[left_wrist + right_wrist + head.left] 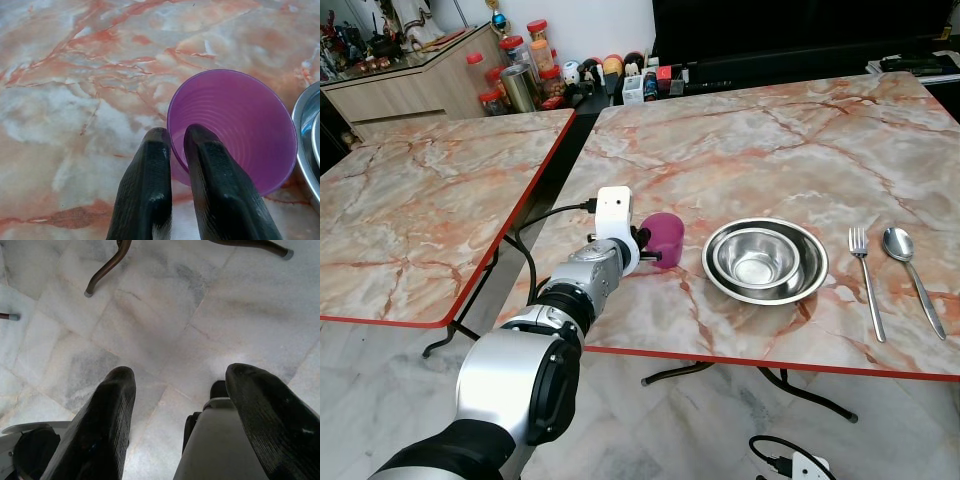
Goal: Setting the table
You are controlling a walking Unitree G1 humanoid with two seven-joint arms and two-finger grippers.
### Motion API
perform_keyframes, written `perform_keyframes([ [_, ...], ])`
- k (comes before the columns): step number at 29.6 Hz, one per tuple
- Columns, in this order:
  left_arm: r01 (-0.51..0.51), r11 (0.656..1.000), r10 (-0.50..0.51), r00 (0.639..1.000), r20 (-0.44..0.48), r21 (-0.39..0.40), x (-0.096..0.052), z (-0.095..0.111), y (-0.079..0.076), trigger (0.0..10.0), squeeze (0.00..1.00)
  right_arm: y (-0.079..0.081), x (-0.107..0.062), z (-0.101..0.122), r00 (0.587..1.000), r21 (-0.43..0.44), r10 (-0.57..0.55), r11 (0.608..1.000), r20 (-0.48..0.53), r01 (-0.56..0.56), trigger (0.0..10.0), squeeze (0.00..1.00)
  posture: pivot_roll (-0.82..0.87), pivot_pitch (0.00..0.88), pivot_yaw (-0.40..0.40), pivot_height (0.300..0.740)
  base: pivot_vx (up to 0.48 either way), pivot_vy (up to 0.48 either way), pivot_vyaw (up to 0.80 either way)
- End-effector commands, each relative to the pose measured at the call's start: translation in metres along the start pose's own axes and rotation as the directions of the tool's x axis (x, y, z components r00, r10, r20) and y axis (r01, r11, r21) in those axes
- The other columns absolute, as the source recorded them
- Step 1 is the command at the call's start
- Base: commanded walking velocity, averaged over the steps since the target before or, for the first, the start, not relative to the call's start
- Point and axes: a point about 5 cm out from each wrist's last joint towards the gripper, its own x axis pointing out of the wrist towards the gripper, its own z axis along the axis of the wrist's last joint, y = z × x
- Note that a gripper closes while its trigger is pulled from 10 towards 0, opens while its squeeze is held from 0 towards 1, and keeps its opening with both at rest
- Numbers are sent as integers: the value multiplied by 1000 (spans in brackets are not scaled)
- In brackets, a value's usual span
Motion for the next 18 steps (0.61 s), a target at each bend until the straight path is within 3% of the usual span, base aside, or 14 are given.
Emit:
perform_keyframes([
  [1, -23, 1000, 23, 1000, 2, -15, -1, -1, 9, 10000, 0, 3, -4, -16, 998, 21, 1, 1000, -58, 0, 10000, 0, -25, 0, 200, 740, 0, 0, 0],
  [7, -7, 999, 10, 997, 72, -31, -2, 12, 9, 10000, 0, 4, -4, -16, 998, 16, 8, 1000, -58, -7, 10000, 0, -22, 0, 199, 740, 0, 0, 0],
  [18, -10, 1000, 13, 993, 115, -29, -3, 19, 13, 10000, 0, 5, -2, -12, 999, 8, 12, 1000, -53, -12, 10000, 0, -13, 0, 185, 740, 0, 0, 0],
])
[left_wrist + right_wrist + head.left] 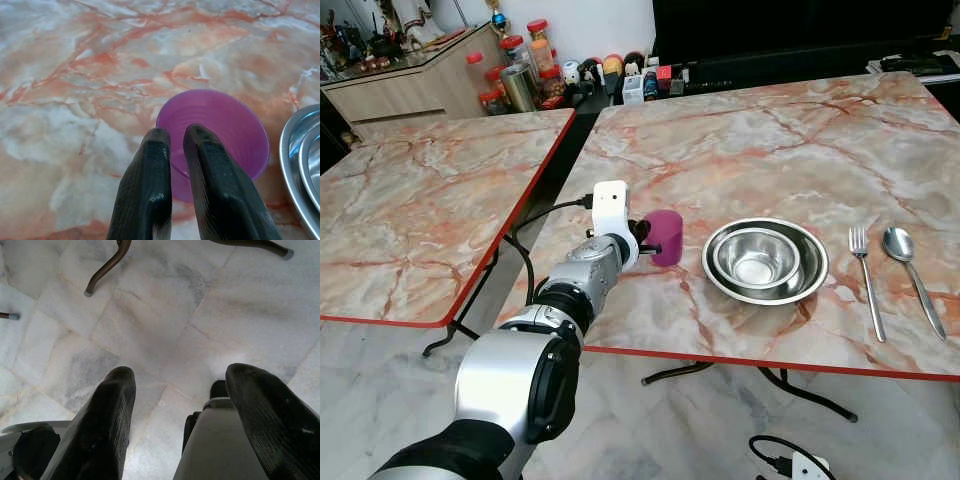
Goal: Setting the table
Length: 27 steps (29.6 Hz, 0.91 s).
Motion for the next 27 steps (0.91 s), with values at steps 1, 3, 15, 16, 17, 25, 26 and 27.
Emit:
perform_keyframes([
  [1, -23, 1000, 23, 999, 39, 1, -2, 11, 10, 10000, 0, 4, -3, -14, 998, 11, 9, 1000, -56, -9, 10000, 0, -13, 0, 185, 740, 0, 0, 0],
  [3, -36, 999, 34, 991, 128, 13, -5, 25, 20, 10000, 0, 5, -2, -10, 999, 6, 11, 1000, -50, -11, 10000, 0, -14, 0, 173, 740, 0, 0, 0],
  [15, -343, 930, 271, 884, 382, 135, -50, 41, 117, 10000, 0, 2, 5, 11, 1000, -26, 19, 999, -12, -20, 10000, 0, 17, 0, 121, 740, 0, 0, 0],
  [16, -358, 924, 283, 876, 391, 134, -52, 41, 121, 10000, 0, 2, 5, 12, 1000, -29, 20, 999, -12, -21, 10000, 0, 17, 0, 121, 740, 0, 0, 0],
  [17, -366, 921, 289, 872, 396, 133, -54, 41, 123, 10000, 0, 2, 5, 12, 1000, -30, 21, 999, -11, -21, 10000, 0, 17, 0, 121, 740, 0, 0, 0],
  [25, -698, 698, 607, 695, 386, 161, -132, -7, 217, 10000, 0, 4, 10, 33, 999, -63, 38, 997, 21, -37, 10000, 0, 53, 0, 58, 740, 0, 0, 0],
  [26, -724, 671, 639, 675, 370, 162, -140, -16, 224, 10000, 0, 4, 11, 35, 999, -69, 40, 997, 23, -38, 10000, 0, 55, 0, 51, 740, 0, 0, 0],
  [27, -753, 636, 671, 649, 359, 170, -149, -25, 231, 10000, 0, 4, 11, 36, 999, -75, 42, 996, 24, -40, 10000, 0, 58, 0, 47, 740, 0, 0, 0],
])
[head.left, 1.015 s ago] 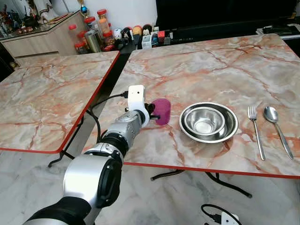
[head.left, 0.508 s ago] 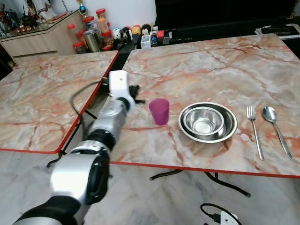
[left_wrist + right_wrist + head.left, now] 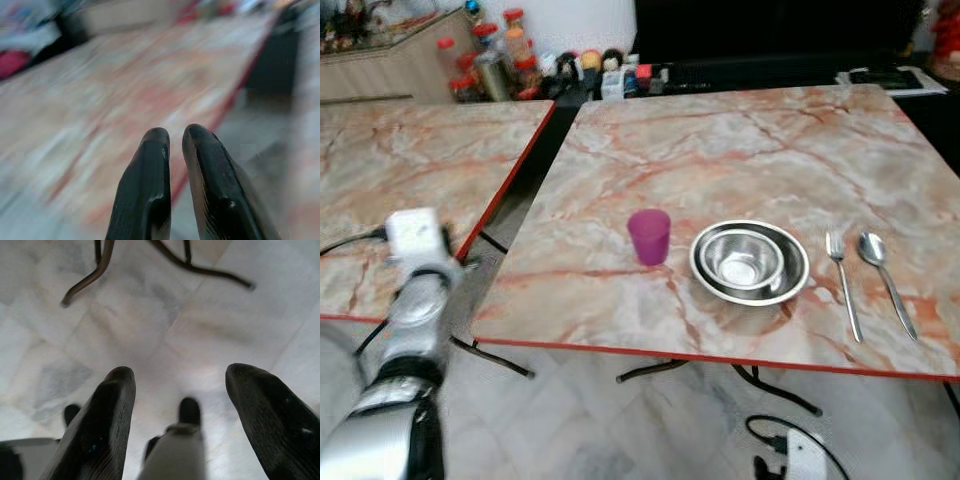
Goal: Setting the table
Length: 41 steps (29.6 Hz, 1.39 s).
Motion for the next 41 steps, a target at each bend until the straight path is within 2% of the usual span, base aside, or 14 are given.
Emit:
perform_keyframes([
  [1, -76, 996, 77, 997, -2, 56, -6, -9, 18, 10000, 0, 10, 1, 0, 999, -7, 32, 999, -9, -32, 10000, 0, 58, 0, 47, 740, 0, 0, 0],
  [4, -179, 979, 186, 980, -67, 98, -22, -35, 44, 10000, 0, 10, 2, 2, 999, -10, 34, 999, -5, -34, 10000, 0, 59, 0, 48, 740, 0, 0, 0],
  [8, -204, 970, 224, 962, -155, 136, -36, -58, 53, 10000, 0, 10, 2, 3, 999, -12, 34, 999, -6, -34, 10000, 0, 60, 0, 49, 740, 0, 0, 0],
  [11, -148, 963, 210, 937, -279, 227, -57, -89, 54, 10000, 0, 12, 2, 2, 999, -11, 35, 999, -9, -35, 10000, 0, 49, 0, 66, 740, 0, 0, 0],
  [12, -148, 963, 210, 937, -279, 227, -57, -89, 54, 10000, 0, 12, 2, 2, 999, -11, 35, 999, -9, -35, 10000, 0, 49, 0, 66, 740, 0, 0, 0],
  [14, -33, 984, 106, 900, -422, 176, -75, -116, 41, 10000, 0, 12, 2, 1, 999, -6, 30, 1000, -11, -31, 10000, 0, 49, 0, 66, 740, 0, 0, 0],
  [15, -33, 984, 106, 900, -422, 176, -75, -116, 41, 10000, 0, 12, 2, 1, 999, -6, 30, 1000, -11, -31, 10000, 0, 49, 0, 66, 740, 0, 0, 0],
  [18, 181, 968, -70, 861, -503, 174, -91, -133, 10, 10000, 0, 12, 1, 0, 1000, -4, 24, 1000, -17, -24, 10000, 0, 31, 0, 77, 740, 0, 0, 0],
  [19, 255, 957, -139, 822, -552, 139, -101, -143, -5, 10000, 0, 11, 1, -1, 1000, -3, 22, 1000, -19, -22, 10000, 0, 28, 0, 80, 740, 0, 0, 0],
  [23, 315, 947, -210, 740, -638, 54, -121, -159, -24, 10000, 0, 10, 1, -2, 1000, -5, 15, 1000, -26, -15, 10000, 0, 28, 0, 77, 740, 0, 0, 0],
  [24, 375, 926, -248, 702, -668, 50, -131, -165, -34, 10000, 0, 10, 1, -3, 999, -15, 15, 1000, -33, -16, 10000, 0, 27, 0, 76, 740, 0, 0, 0],
  [26, 405, 914, -275, 669, -690, 28, -141, -171, -44, 10000, 0, 11, 1, -2, 999, -17, 16, 1000, -31, -16, 10000, 0, 26, 0, 75, 740, 0, 0, 0],
  [33, 437, 900, -286, 613, -736, 14, -157, -180, -56, 10000, 0, 11, 2, 2, 1000, -14, 14, 1000, -16, -15, 10000, 0, 4, 0, 80, 740, 0, 0, 0],
  [41, 430, 903, -276, 594, -755, 8, -160, -182, -56, 10000, 0, 11, 2, 1, 1000, -16, 14, 1000, -20, -15, 10000, 0, -1, 0, 83, 740, 0, 214, 0],
])
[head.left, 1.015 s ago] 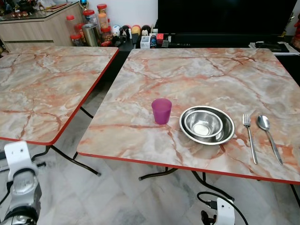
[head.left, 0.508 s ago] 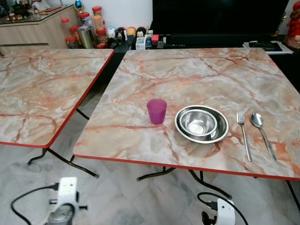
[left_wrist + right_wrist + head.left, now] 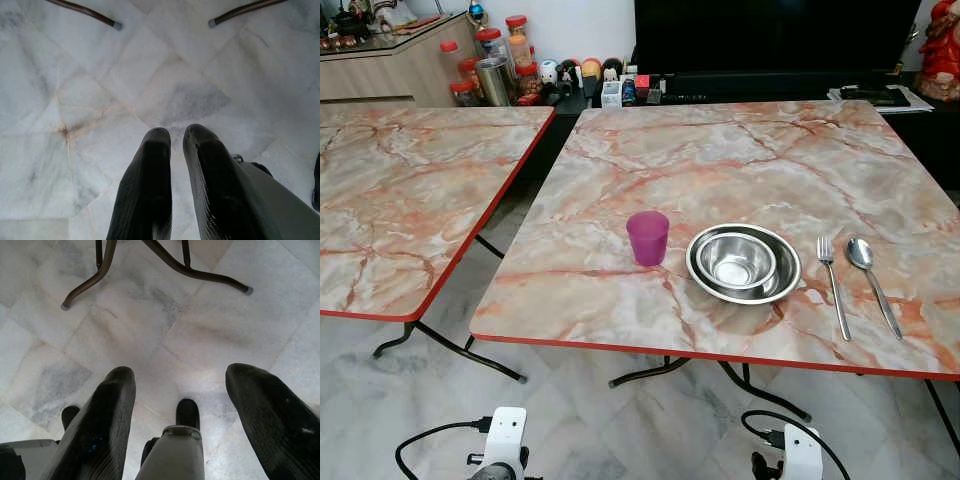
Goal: Setting the table
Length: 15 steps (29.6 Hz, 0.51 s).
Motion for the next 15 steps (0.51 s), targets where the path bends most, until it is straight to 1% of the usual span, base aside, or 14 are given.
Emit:
perform_keyframes([
  [1, -13, 1000, 13, 999, -38, 2, -1, -8, 4, 10000, 0, 3, 1, 0, 1000, -4, 7, 1000, -8, -7, 10000, 0, -1, 0, 84, 740, 0, 465, 0],
  [6, -22, 1000, 21, 998, -51, -5, -3, -13, 6, 10000, 0, 5, 0, -2, 1000, -4, 10, 1000, -12, -10, 10000, 0, -1, 0, 86, 740, 0, 465, 0],
  [15, -38, 999, 37, 998, -52, -22, -3, -12, 9, 10000, 0, 4, 1, 1, 1000, 7, 3, 1000, -6, -3, 10000, 0, 6, 0, 87, 740, 0, 464, 0],
])
